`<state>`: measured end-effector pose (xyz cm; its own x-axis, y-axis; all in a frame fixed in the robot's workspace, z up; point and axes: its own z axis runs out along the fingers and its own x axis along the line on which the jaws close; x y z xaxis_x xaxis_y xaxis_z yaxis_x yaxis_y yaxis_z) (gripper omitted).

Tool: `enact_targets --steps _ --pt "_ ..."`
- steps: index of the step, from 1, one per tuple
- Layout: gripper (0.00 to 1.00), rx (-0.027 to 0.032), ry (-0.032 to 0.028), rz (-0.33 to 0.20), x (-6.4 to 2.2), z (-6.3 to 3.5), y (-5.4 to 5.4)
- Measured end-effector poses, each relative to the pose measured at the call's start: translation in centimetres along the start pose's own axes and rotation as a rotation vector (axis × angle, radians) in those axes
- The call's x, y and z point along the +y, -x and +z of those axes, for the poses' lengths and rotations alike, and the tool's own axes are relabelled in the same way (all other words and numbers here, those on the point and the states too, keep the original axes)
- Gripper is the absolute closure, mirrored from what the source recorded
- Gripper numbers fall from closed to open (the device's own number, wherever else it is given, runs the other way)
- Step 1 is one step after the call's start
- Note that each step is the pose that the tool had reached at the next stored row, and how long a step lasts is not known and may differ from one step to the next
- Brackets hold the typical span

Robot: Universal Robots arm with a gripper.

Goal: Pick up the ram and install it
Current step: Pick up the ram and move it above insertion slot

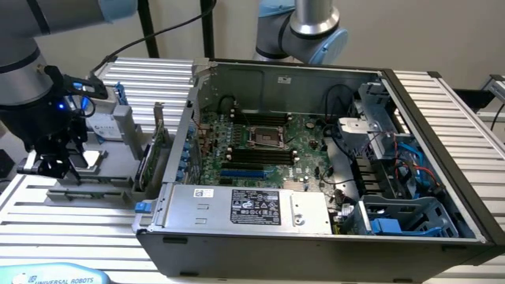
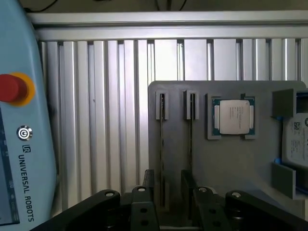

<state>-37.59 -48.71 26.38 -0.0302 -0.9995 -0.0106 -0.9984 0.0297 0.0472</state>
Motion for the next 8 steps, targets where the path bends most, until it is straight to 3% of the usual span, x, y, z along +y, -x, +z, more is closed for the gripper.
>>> enact_targets --steps 8 --pt "0.64 0.0002 0.0001 -0.003 -0.09 1.44 -0.3"
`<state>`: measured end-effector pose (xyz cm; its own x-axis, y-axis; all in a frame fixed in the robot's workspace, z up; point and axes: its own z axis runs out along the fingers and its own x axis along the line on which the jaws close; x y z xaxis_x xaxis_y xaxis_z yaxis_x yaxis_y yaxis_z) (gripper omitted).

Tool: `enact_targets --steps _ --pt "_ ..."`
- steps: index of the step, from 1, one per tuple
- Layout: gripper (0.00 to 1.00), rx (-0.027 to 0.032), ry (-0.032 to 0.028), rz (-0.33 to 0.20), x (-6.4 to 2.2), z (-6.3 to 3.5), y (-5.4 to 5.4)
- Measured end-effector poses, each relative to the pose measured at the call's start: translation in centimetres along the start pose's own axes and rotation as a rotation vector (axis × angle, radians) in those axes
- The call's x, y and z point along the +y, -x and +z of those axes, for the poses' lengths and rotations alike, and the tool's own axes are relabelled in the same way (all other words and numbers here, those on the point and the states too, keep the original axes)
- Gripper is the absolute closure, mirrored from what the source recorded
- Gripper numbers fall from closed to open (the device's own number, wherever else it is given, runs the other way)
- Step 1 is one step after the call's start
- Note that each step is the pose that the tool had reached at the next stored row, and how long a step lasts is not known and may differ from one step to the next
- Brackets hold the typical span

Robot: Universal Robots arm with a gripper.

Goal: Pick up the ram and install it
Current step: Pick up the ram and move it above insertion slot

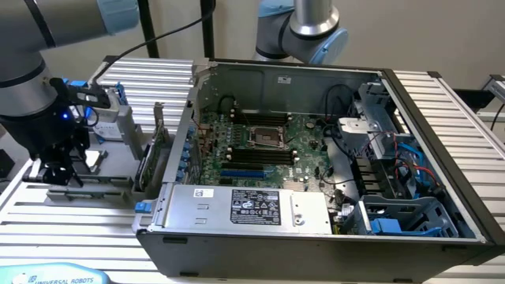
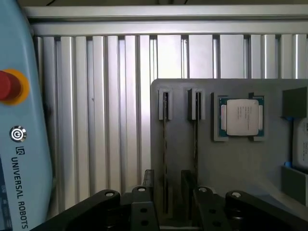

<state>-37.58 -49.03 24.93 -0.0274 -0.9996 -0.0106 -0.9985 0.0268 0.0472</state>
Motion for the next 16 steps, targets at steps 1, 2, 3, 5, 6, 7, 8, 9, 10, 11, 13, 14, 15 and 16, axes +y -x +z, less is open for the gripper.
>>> enact_targets --steps 1,2,3,5,6,7,8,9,10,11,13,14,15,16 --pt "0.64 -0.0001 -0.0001 0.000 -0.01 0.19 0.0" --pt "0.64 0.0000 0.0000 -0.001 -0.01 0.36 -0.1" --pt "0.64 0.0000 0.0000 -0.001 -0.02 0.54 -0.1" --pt "0.64 0.0001 0.0000 -0.002 -0.04 0.90 -0.1" --pt "0.64 0.0001 -0.0001 -0.002 -0.05 1.09 -0.1" --pt "0.64 0.0000 -0.0002 -0.002 -0.06 1.27 -0.1" --pt "0.64 0.0001 -0.0002 -0.002 -0.07 1.45 -0.1" --pt "0.64 0.0001 -0.0002 -0.002 -0.08 1.64 -0.1" --pt "0.64 0.0000 -0.0003 -0.002 -0.09 1.82 -0.1" --pt "0.64 0.0001 -0.0002 -0.003 -0.10 1.99 -0.1" --pt "0.64 -0.0001 -0.0002 -0.002 -0.12 2.35 -0.1" --pt "0.64 -0.0004 -0.0003 -0.002 -0.13 2.54 -0.1" --pt "0.64 -0.0006 -0.0004 -0.002 -0.14 2.72 -0.1" --pt "0.64 -0.0008 -0.0004 -0.003 -0.15 2.90 -0.1"
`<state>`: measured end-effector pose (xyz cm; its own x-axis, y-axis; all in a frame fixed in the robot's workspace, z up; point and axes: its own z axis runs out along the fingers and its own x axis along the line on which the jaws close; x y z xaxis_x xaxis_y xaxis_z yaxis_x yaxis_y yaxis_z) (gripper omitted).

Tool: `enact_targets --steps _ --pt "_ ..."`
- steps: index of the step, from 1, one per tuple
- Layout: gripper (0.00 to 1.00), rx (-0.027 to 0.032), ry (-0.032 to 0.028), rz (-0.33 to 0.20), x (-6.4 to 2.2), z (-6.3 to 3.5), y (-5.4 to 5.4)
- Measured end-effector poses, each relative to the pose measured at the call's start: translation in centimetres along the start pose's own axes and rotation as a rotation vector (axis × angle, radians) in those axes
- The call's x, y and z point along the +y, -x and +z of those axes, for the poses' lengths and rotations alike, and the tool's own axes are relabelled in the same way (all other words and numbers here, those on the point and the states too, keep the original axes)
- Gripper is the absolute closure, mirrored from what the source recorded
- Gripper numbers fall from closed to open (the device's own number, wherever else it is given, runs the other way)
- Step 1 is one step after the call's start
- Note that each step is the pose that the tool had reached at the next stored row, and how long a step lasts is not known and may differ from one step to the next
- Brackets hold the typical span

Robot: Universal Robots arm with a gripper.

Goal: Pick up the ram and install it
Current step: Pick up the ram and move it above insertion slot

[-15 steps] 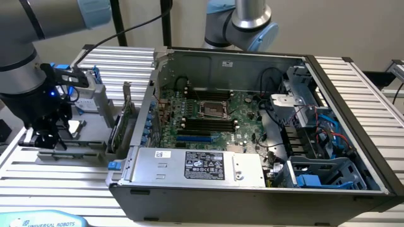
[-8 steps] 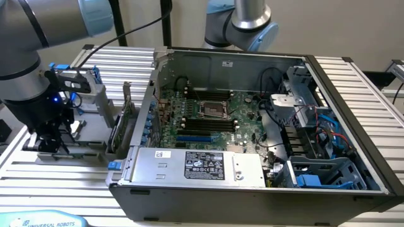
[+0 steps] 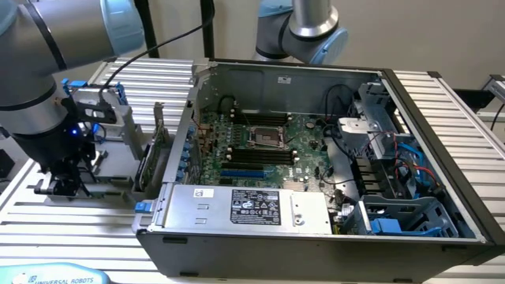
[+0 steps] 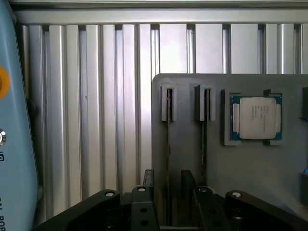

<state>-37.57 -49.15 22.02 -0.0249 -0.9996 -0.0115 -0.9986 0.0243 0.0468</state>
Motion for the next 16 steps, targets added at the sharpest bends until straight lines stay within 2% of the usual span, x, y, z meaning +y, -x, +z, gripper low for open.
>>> enact_targets --steps 8,16 --pt "0.64 -0.0030 -0.0003 0.000 -0.05 1.11 0.0" --pt "0.64 -0.0139 -0.0036 -0.002 0.32 1.63 0.1"
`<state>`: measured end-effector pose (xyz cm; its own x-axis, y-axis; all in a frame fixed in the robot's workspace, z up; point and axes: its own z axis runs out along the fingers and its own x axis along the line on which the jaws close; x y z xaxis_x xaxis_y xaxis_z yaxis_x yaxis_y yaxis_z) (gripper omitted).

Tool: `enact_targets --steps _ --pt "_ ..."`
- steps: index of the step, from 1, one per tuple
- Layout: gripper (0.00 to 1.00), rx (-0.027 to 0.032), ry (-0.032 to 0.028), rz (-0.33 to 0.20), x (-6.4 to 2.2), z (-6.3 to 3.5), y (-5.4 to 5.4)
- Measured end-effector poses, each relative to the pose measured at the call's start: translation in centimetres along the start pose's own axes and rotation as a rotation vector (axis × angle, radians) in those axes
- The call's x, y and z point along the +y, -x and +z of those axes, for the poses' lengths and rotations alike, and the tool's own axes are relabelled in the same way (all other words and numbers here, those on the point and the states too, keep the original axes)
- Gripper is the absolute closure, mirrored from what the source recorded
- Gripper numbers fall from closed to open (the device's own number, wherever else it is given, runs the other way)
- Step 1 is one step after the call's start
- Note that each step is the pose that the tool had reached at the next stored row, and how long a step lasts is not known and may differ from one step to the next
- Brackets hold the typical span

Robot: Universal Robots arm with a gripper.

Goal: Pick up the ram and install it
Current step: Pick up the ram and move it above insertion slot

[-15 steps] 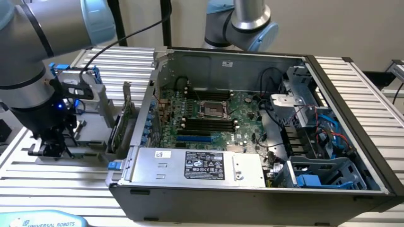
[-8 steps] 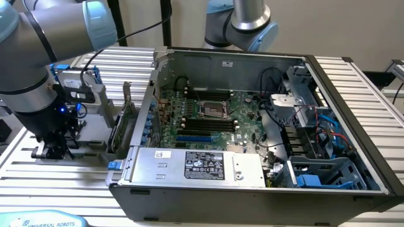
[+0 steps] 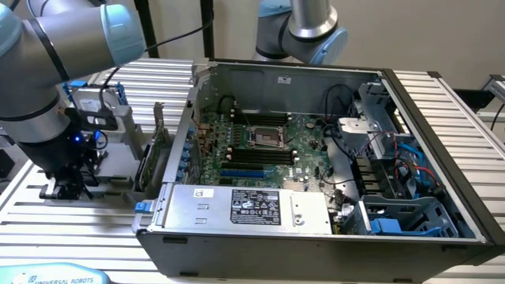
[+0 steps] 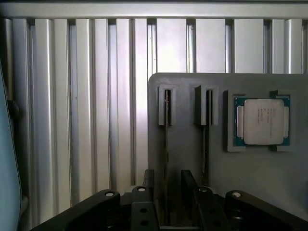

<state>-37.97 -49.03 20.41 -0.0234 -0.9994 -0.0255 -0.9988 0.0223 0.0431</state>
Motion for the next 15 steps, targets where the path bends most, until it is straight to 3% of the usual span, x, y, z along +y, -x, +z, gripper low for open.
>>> enact_targets --steps 12,14,15 --pt "0.64 -0.0028 -0.0076 -0.004 0.32 0.84 0.18" --pt "0.73 -0.0027 -0.0090 -0.006 0.32 0.90 0.18" --pt "0.73 -0.0028 -0.0101 -0.006 0.32 0.93 0.18"
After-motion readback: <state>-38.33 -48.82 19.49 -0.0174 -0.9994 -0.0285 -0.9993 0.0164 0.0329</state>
